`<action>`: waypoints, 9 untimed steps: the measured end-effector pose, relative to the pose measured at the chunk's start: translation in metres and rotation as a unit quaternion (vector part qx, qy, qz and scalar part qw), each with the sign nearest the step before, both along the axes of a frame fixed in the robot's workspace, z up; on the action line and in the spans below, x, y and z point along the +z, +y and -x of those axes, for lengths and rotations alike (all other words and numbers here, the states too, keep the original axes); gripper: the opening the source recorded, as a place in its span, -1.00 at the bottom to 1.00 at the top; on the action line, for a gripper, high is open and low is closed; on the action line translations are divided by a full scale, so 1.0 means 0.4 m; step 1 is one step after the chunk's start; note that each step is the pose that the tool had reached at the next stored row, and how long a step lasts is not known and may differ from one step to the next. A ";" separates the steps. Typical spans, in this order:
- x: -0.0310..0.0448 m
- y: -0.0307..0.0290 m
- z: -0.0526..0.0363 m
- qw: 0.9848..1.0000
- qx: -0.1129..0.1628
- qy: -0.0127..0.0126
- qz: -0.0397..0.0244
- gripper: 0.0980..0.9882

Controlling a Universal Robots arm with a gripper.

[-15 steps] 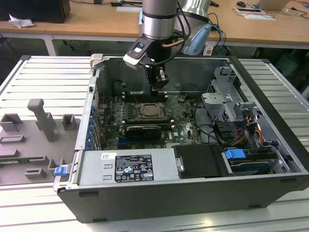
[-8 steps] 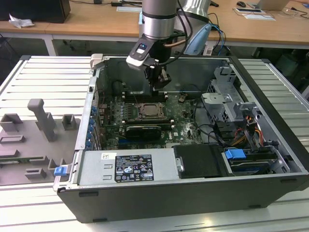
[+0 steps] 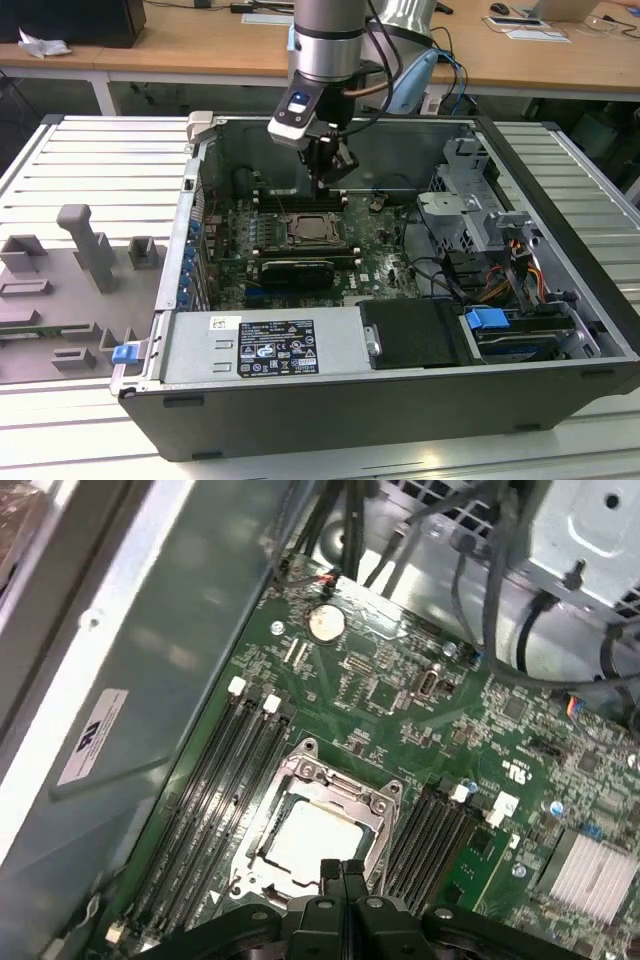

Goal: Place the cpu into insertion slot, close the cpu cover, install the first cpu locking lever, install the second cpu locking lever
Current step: 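Install the first cpu locking lever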

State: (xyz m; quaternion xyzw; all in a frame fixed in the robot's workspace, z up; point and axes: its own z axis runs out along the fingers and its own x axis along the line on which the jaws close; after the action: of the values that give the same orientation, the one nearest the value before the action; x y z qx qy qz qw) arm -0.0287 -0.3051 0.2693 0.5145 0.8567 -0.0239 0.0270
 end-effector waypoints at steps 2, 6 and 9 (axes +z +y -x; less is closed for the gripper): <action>0.000 0.000 0.000 1.000 0.023 0.000 0.000 -0.98; 0.000 0.000 0.000 0.997 0.082 0.000 0.000 -0.98; 0.000 0.000 0.000 0.994 0.112 0.000 0.000 -0.98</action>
State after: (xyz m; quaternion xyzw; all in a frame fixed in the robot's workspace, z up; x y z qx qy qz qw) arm -0.0287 -0.3051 0.2693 0.4155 0.9089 -0.0207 0.0295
